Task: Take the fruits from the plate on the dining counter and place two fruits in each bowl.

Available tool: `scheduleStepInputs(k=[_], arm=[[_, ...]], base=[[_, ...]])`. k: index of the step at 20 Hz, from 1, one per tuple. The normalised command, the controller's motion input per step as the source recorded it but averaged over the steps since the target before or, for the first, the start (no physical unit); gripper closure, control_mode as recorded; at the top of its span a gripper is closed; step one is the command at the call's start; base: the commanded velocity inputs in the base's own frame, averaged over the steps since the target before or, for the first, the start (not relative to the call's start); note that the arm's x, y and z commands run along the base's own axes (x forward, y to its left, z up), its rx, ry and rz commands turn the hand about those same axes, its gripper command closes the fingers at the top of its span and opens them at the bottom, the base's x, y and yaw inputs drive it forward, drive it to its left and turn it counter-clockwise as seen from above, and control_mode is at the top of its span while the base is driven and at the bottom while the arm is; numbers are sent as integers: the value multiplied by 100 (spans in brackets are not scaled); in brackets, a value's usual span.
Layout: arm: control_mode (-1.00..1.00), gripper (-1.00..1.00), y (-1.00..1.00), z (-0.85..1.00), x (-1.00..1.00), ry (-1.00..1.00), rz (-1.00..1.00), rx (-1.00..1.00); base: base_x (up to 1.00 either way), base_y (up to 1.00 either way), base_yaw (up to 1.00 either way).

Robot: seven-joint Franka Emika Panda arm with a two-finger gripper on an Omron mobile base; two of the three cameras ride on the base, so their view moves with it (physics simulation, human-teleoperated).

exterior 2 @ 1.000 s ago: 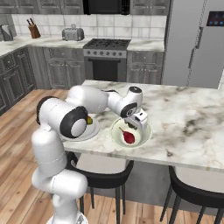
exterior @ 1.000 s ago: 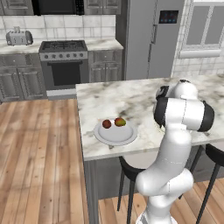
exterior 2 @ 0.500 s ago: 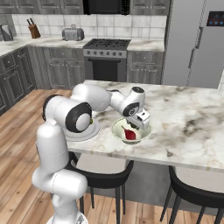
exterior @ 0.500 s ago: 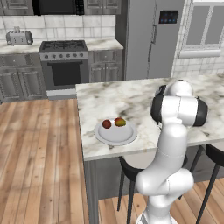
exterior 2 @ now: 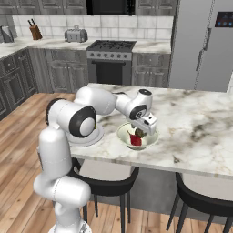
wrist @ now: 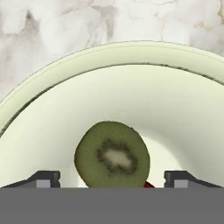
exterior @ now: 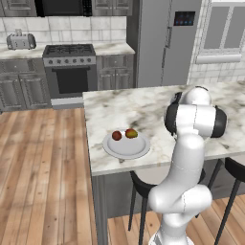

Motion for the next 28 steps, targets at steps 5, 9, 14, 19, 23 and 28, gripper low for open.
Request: scheduleStepInputs(k=[5,9,14,19,23,28], arm=[[-100,-100,5,52,-17,0,0,0],[-100,-100,60,94,-6,-2,0,-1],[-100,-100,100,34,-14,-11,12,-11],[-100,-100,100,6,0,-1,24,-6],[-100,-100,94,0,-3,0,31,-3],[-100,-100,48,-4,-3,0,44,0]], base=[[0,0,0],[0,0,0],[0,0,0],[0,0,0],[0,0,0],[0,0,0]])
